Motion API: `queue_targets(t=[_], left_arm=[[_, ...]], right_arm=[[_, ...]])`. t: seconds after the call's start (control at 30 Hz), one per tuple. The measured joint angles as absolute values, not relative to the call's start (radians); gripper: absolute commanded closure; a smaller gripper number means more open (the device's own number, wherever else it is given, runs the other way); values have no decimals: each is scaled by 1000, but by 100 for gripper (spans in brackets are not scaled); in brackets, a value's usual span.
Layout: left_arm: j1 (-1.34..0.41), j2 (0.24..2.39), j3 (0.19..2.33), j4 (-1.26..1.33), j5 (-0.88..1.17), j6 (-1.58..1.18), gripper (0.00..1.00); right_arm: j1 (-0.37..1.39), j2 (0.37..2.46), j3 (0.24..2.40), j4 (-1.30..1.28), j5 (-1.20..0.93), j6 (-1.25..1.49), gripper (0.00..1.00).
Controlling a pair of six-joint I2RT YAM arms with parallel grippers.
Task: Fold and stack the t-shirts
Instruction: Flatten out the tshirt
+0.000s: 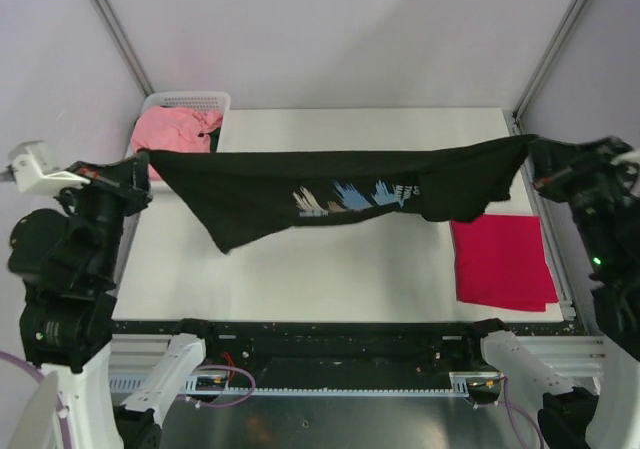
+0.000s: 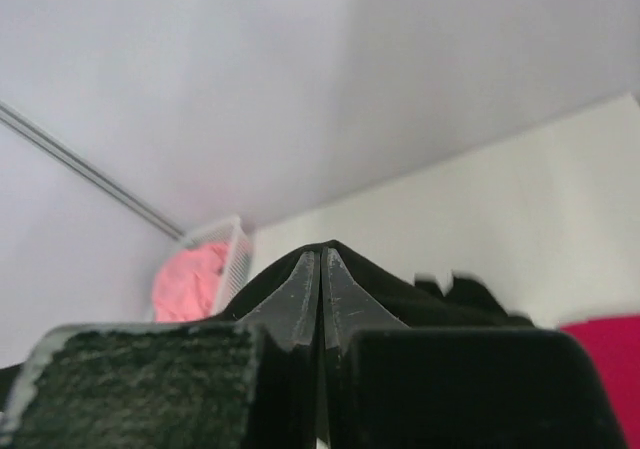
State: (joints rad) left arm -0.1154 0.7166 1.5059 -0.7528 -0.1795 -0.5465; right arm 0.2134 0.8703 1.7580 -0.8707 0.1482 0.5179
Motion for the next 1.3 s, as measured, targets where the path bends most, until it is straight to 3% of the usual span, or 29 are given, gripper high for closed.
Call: queue_targets(t=[0.13,0.3,0.6,0.77,0.9,1.07,1.3], left_arm=[[-117,755,1626,-755,-170,-561,100],[-118,936,1737,-752,-170,-569,100],[-114,1554,2044,-717,-163,-569,100],[-89,1851,2404,-725,-110,-583,100],[-36,1881,2516,-691,-56,-615,100],[51,1755,2421,-619,-32,-632,100],[75,1486,1933,-533,13,-628,100]], right_arm=[[213,847,1863,-851,174,518,100],[213,888,1806,-736,194,493,100],[186,1376,1731,-455,172,439,100],[159,1619,1947,-450,149,429,100],[144,1652,2130,-417,149,421,100],[135,1525,2118,-343,149,418,100],[133,1287,1712,-306,146,468,100]])
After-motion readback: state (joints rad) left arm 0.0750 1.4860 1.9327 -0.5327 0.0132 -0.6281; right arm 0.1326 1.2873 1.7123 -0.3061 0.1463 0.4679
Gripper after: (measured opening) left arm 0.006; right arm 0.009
